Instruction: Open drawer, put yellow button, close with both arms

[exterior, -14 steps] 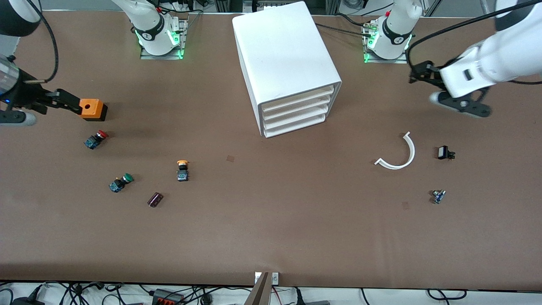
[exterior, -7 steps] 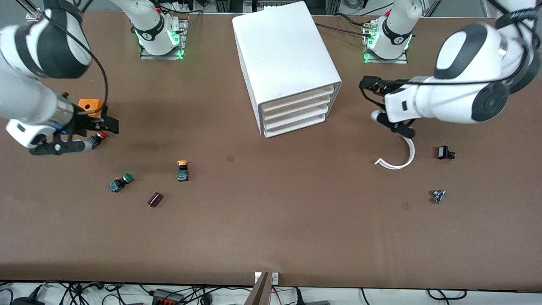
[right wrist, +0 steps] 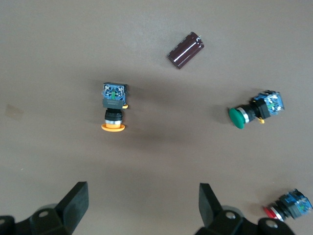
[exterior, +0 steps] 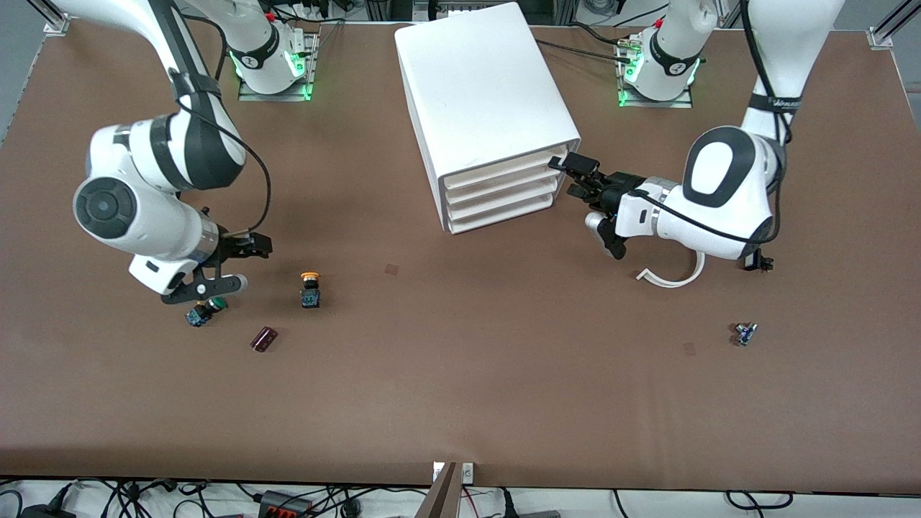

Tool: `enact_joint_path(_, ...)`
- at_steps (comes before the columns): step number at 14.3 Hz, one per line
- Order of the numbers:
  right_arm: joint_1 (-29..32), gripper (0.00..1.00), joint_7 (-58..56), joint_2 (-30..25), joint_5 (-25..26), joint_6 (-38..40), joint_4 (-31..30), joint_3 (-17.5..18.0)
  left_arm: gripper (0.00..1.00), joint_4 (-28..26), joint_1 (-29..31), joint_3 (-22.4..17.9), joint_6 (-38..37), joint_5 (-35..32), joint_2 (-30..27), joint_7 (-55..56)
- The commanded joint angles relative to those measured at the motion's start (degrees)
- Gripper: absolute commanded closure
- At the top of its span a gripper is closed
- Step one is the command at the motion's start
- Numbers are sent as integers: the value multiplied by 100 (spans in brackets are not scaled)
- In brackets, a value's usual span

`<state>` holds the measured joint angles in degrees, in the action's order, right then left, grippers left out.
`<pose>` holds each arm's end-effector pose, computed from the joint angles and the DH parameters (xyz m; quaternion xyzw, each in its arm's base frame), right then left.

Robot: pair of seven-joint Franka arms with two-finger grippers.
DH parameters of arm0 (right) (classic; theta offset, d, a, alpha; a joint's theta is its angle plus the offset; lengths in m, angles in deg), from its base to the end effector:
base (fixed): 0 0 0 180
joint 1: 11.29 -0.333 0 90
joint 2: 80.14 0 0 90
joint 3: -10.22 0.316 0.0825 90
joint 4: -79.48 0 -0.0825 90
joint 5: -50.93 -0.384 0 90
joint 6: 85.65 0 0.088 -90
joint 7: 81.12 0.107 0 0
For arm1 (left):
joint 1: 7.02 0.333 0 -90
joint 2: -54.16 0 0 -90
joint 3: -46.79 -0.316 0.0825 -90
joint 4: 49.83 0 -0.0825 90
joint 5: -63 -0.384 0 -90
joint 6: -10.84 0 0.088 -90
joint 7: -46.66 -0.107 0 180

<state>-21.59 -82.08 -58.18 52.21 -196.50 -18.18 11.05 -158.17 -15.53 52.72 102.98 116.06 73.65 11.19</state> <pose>0.6284 0.1212 0.3580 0.9910 0.1094 -0.0755 0.0141 0.5341 -0.2197 0.3313 0.8286 -0.2201 -0.1907 0.4782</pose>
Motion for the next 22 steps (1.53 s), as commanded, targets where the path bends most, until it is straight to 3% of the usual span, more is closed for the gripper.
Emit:
enact_joint_path(1,-33,0,-9,562,-57,-85,369,-12,8,-458,34,-12,155,493,81,-1239)
enact_joint_path(4,-173,0,0,1054,-66,-216,616,-12,26,-1082,-10,-12,163,1327,91,-1970)
enact_joint_path(10,-446,0,649,1600,-57,-980,678,-12,45,-1215,-203,14,277,1471,196,-2095)
enact_joint_path(14,-455,0,1080,1741,-66,-1114,652,-12,82,-1206,-265,23,304,1462,275,-2130)
enact_joint_path(16,-508,0,1300,1811,-66,-1070,625,-12,94,-1128,-265,14,313,1462,302,-2122)
enact_joint_path(22,-534,0,1327,1952,-66,-1114,616,-12,97,-110,-186,-65,304,1339,968,-2025)
